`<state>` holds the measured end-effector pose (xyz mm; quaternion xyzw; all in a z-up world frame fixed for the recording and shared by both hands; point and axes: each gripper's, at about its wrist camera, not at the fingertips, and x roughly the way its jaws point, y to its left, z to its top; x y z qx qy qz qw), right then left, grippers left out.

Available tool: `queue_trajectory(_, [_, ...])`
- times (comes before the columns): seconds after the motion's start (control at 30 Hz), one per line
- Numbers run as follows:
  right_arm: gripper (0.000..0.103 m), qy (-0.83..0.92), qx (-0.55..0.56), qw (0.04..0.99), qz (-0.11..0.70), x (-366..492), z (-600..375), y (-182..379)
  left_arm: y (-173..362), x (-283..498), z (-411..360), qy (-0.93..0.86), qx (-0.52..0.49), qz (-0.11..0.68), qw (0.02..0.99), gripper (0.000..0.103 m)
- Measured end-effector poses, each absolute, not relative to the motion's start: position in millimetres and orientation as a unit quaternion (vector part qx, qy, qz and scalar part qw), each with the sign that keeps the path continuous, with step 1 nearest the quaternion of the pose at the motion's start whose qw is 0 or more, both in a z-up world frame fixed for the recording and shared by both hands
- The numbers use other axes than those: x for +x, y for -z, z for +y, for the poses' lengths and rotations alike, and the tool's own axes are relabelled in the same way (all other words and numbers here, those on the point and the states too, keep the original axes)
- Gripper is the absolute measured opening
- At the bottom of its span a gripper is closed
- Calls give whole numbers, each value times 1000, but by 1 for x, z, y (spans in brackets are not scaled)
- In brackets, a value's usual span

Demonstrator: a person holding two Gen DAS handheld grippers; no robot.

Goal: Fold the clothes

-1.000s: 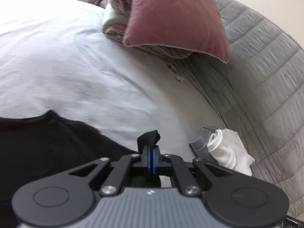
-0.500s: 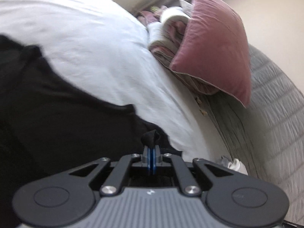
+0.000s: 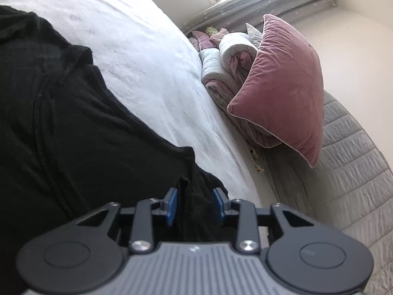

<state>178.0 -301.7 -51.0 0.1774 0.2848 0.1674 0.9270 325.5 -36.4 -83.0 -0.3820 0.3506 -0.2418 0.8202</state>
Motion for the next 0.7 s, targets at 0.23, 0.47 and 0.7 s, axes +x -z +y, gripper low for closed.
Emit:
queue_trajectory(0.23, [41,-226,133,929,262,167,-287,42,77,324,-37,229,-352,360,833,32])
queue_trajectory(0.47, [41,-261,24,929,261,161,-237,43,80,319,-31,222,-345,364,836,23])
queue_trajectory(0.7, [41,-255,-48,927,271,156,-218,38,85,321,-29,225,-344,370,833,10])
